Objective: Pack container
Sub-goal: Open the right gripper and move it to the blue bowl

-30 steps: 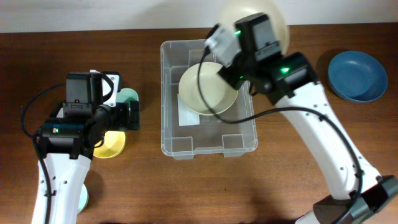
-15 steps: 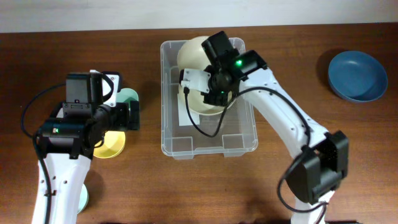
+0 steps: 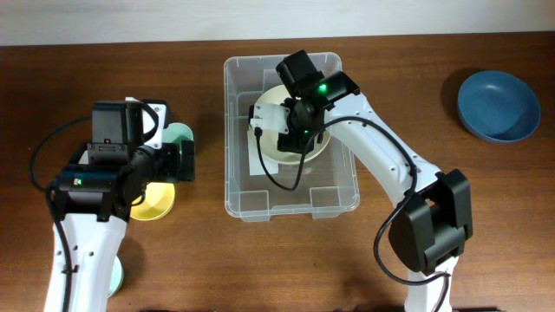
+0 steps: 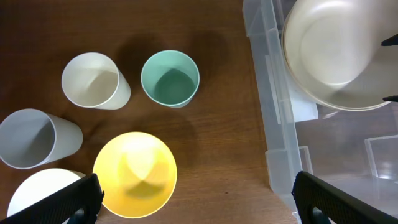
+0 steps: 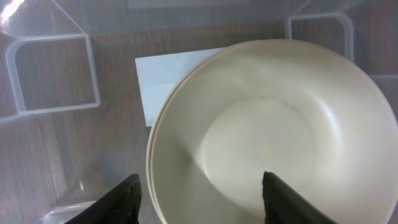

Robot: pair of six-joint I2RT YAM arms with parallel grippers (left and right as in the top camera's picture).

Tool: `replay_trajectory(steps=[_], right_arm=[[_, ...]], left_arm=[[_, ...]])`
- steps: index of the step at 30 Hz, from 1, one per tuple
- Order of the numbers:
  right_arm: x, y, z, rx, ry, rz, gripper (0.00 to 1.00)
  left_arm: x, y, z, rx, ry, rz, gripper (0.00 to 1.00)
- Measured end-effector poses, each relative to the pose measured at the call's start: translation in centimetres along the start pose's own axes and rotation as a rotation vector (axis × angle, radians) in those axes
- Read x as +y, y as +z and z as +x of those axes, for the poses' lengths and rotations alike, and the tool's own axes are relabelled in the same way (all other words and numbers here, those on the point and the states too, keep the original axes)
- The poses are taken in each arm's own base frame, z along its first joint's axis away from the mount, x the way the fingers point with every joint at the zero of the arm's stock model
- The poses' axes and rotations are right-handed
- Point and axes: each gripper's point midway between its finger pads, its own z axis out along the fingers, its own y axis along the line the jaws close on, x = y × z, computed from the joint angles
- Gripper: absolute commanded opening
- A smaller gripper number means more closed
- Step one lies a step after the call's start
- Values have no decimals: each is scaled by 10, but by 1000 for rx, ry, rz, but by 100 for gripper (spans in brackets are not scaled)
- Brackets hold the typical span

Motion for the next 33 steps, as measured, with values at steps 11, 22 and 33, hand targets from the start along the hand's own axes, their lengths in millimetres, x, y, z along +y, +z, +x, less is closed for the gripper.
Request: replay_trajectory(steps=[11, 22, 33], right_arm=[[-85, -108, 10, -58, 447, 369, 73], [-172, -254, 239, -108, 1214, 819, 92], [-177, -134, 404, 77, 1513, 654, 96]], left_arm=[[0, 0, 0, 0, 0, 0, 100], [0, 0, 0, 0, 0, 0, 100], [0, 0, 0, 0, 0, 0, 100]])
